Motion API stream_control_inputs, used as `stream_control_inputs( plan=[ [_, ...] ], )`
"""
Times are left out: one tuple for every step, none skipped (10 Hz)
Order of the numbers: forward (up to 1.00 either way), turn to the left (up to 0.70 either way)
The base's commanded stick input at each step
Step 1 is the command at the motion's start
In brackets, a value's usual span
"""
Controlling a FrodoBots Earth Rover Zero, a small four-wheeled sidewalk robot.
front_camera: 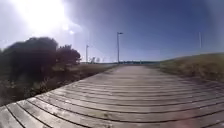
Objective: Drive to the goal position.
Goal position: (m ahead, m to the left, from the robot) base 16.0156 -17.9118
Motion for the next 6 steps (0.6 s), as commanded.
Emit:
stream_control_inputs(
  plan=[
    [0.70,0.00],
    [0.70,0.00],
    [0.70,0.00],
    [0.70,0.00],
    [0.70,0.00],
    [0.70,-0.14]
  ],
)
